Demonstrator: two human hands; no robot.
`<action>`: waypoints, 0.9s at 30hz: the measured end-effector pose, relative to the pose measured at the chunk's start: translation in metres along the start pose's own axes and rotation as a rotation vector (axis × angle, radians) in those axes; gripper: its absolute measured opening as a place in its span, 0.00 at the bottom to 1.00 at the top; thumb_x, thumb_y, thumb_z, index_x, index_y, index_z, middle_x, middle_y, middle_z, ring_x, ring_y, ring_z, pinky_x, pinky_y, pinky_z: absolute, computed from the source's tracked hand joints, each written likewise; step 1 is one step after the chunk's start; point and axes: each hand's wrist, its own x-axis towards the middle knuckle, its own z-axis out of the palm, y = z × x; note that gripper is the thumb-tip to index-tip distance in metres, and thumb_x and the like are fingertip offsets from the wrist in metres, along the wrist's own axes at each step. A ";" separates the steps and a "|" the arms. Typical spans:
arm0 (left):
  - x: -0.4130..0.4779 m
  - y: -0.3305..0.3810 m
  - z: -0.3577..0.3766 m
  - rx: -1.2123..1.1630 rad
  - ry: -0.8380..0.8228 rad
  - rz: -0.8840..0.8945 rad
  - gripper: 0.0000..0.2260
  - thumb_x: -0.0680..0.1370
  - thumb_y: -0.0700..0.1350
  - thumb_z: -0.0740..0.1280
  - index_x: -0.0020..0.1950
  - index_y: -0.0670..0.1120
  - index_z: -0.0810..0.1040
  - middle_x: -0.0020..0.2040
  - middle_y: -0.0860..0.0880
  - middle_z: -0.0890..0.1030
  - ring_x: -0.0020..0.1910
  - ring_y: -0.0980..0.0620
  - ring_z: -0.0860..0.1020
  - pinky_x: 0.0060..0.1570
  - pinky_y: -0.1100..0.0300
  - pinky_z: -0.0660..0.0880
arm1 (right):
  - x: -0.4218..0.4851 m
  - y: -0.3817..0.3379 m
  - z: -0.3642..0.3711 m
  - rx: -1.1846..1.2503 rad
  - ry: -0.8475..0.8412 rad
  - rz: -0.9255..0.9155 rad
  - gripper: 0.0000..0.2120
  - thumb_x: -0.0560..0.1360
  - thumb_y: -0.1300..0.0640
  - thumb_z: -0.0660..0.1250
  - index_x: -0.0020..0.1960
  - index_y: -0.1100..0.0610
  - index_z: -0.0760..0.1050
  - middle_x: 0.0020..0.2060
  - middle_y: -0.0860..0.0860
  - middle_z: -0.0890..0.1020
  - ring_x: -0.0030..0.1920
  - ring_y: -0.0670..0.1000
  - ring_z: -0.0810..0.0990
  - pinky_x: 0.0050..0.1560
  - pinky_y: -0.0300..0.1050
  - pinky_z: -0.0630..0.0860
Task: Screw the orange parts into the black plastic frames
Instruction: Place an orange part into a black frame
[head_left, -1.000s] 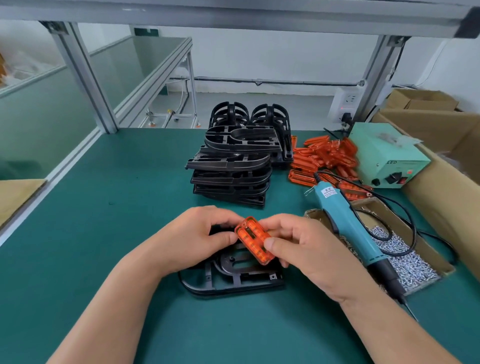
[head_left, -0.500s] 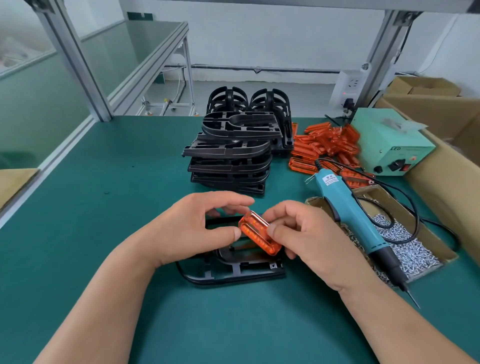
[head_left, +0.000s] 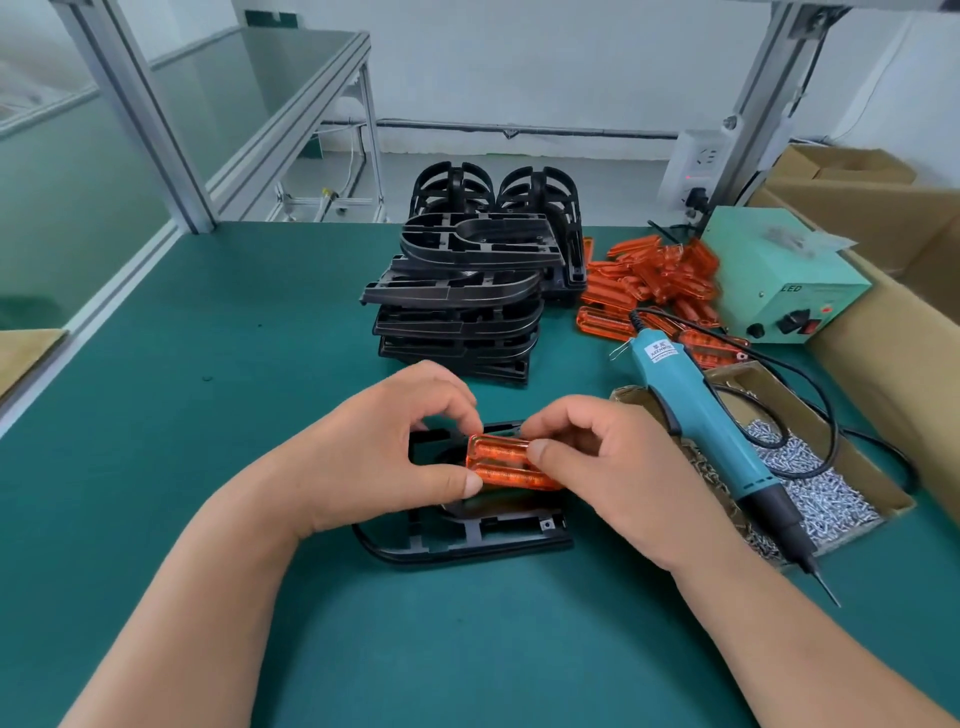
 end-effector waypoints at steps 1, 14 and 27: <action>0.000 -0.001 0.000 0.001 -0.009 -0.011 0.14 0.71 0.58 0.76 0.55 0.60 0.81 0.62 0.61 0.77 0.65 0.57 0.76 0.65 0.54 0.72 | 0.000 -0.001 0.002 -0.069 0.010 -0.015 0.05 0.79 0.54 0.75 0.50 0.43 0.84 0.45 0.37 0.85 0.47 0.42 0.83 0.44 0.31 0.74; 0.002 -0.001 0.012 0.076 0.018 -0.087 0.21 0.77 0.51 0.74 0.68 0.61 0.74 0.61 0.67 0.77 0.64 0.69 0.73 0.65 0.68 0.69 | -0.001 -0.009 0.018 -0.369 0.074 -0.187 0.03 0.80 0.54 0.72 0.50 0.46 0.82 0.45 0.42 0.78 0.50 0.44 0.75 0.52 0.47 0.72; 0.006 0.005 0.013 0.159 0.008 -0.055 0.20 0.76 0.53 0.76 0.66 0.58 0.78 0.57 0.63 0.76 0.60 0.64 0.74 0.62 0.64 0.71 | -0.002 -0.007 0.007 -0.270 0.053 -0.089 0.03 0.81 0.53 0.70 0.50 0.44 0.80 0.45 0.41 0.77 0.50 0.41 0.77 0.48 0.36 0.70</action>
